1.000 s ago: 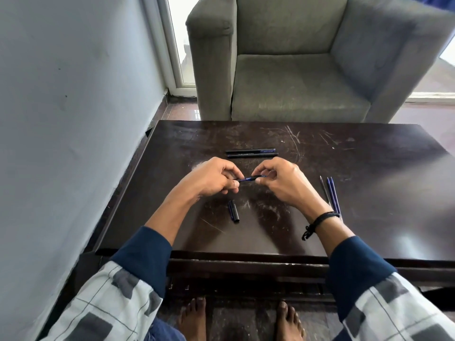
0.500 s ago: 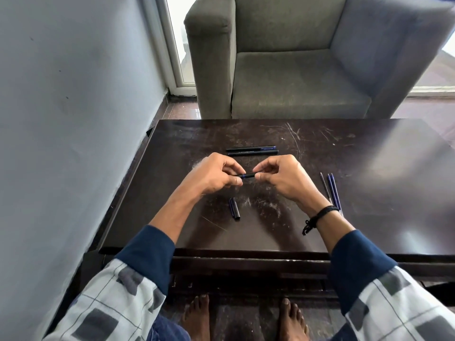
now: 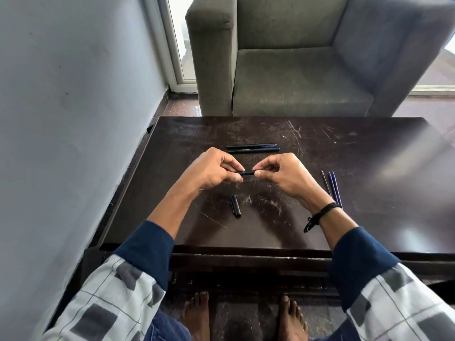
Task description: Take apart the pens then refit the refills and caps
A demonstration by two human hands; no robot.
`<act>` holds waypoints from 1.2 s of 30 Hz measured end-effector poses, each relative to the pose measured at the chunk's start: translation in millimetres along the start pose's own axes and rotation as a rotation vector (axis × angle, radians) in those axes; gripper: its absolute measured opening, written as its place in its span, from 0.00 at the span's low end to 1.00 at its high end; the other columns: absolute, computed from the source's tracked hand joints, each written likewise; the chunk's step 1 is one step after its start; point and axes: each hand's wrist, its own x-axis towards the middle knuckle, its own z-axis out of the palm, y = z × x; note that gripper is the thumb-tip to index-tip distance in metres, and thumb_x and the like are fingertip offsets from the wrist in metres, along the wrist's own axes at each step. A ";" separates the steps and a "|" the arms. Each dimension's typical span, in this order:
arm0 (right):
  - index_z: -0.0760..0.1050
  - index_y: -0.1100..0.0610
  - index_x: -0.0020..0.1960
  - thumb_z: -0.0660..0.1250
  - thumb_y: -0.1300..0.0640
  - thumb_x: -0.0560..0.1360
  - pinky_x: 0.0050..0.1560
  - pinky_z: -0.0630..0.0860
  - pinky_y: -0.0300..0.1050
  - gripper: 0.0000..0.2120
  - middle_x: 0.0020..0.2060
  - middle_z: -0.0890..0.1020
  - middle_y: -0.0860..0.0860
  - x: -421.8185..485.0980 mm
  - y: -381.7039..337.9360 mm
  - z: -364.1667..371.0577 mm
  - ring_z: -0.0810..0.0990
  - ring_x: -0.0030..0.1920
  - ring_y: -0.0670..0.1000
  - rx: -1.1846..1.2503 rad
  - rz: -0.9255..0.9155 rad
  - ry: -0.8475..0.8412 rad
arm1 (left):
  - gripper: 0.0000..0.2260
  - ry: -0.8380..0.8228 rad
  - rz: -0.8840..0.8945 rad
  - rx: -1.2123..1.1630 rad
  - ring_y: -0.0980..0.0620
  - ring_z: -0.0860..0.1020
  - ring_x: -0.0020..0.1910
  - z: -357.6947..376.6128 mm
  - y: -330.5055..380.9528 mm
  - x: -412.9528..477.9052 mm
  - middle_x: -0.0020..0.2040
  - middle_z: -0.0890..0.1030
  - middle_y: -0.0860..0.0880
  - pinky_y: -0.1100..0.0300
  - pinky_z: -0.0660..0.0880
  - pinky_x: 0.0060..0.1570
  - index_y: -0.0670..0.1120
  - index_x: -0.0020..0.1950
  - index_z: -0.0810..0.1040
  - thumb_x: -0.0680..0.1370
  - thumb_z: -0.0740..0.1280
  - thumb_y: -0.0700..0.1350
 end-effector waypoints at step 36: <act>0.84 0.50 0.41 0.78 0.66 0.69 0.49 0.81 0.45 0.11 0.40 0.86 0.51 -3.1 -8.9 -8.6 0.84 0.42 0.48 0.140 -0.168 0.045 | 0.08 -0.230 -0.084 -0.377 0.57 0.73 0.29 -12.0 -1.8 -2.8 0.42 0.85 0.41 0.69 0.73 0.32 0.38 0.56 0.85 0.82 0.68 0.39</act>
